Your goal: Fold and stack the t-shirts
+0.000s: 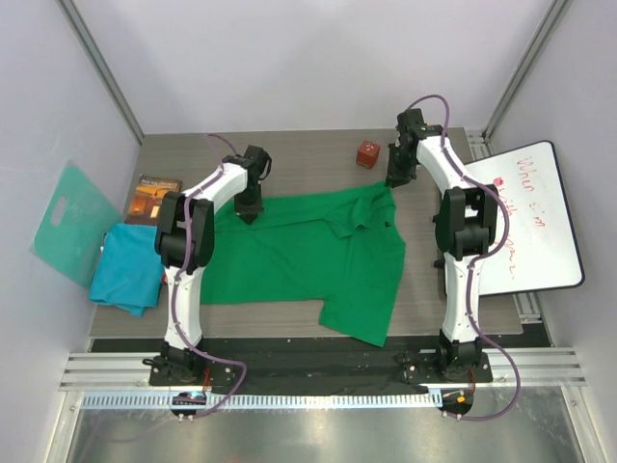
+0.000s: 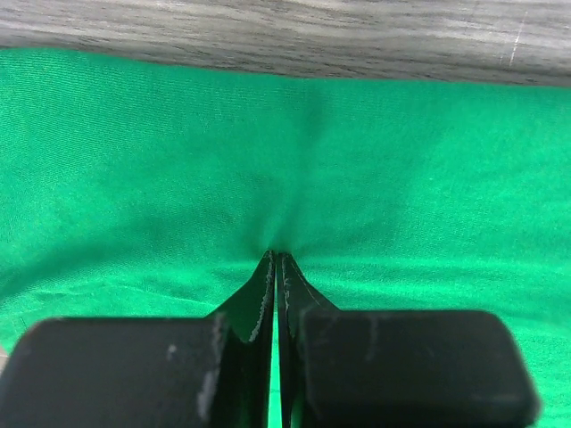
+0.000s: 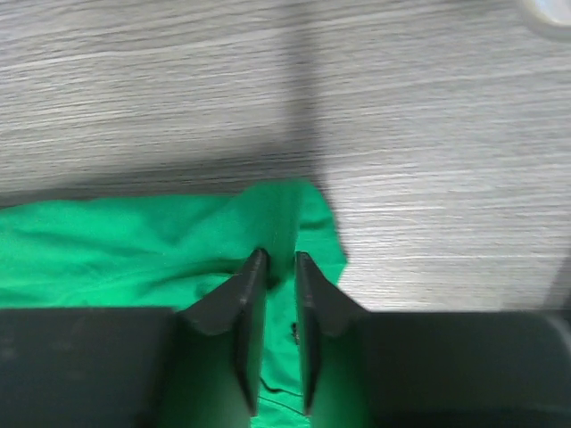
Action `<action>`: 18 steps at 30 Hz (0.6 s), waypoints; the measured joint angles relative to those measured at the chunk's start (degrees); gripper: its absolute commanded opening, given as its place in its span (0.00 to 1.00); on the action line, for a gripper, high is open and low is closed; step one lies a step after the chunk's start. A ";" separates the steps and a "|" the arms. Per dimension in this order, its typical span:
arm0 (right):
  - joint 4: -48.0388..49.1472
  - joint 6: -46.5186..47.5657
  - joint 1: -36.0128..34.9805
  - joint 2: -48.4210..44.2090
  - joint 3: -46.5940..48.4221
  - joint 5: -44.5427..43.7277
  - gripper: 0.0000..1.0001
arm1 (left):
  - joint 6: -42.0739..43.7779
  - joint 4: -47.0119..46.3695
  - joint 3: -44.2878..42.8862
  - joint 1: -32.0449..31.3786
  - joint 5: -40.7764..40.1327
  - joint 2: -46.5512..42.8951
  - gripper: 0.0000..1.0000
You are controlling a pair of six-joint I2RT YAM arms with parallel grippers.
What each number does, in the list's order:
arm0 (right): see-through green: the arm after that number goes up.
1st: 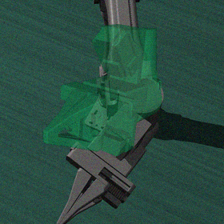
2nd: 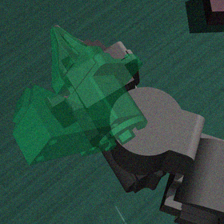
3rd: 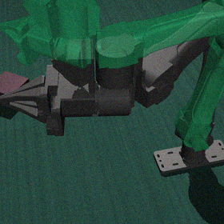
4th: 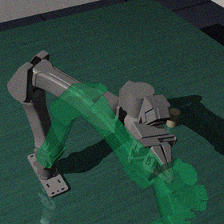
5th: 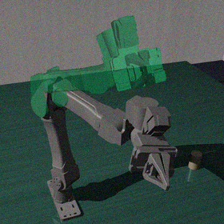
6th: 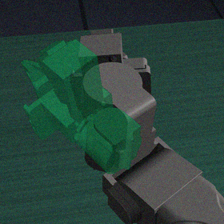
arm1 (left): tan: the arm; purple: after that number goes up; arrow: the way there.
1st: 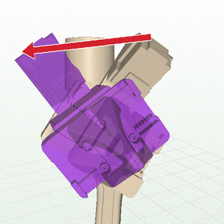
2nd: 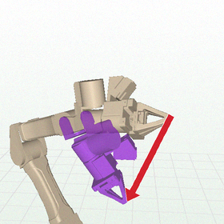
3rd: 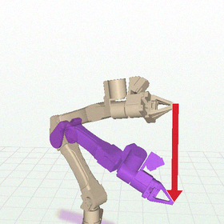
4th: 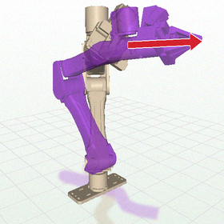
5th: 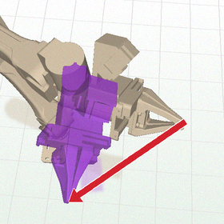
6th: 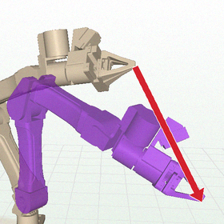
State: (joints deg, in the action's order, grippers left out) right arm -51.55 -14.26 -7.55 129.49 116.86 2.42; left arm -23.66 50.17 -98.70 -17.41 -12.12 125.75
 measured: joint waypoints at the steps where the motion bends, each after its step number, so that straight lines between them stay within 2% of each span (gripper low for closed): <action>1: -0.24 0.13 0.26 0.00 0.02 -0.20 0.39 | 0.04 -0.02 0.04 0.00 0.00 -0.02 0.00; 4: -0.98 0.13 0.90 0.35 0.98 -0.83 0.44 | 0.11 -0.11 0.11 0.00 0.00 -0.04 0.00; 6: -0.96 0.04 1.16 1.05 2.43 -1.07 0.44 | 0.13 -0.09 0.11 0.00 0.00 -0.04 0.01; 11: -0.81 -0.46 1.51 1.79 3.67 -0.66 0.45 | 0.15 -0.07 0.09 0.00 -0.07 -0.04 0.08; 18: 1.38 -0.90 0.81 -1.49 -6.19 5.92 0.45 | 0.17 0.11 0.02 0.00 -0.28 -0.04 0.10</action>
State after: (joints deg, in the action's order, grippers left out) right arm -50.17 -15.16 -6.74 128.01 110.67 8.34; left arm -23.49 50.28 -98.67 -17.41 -12.40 125.71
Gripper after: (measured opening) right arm 0.452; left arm 0.096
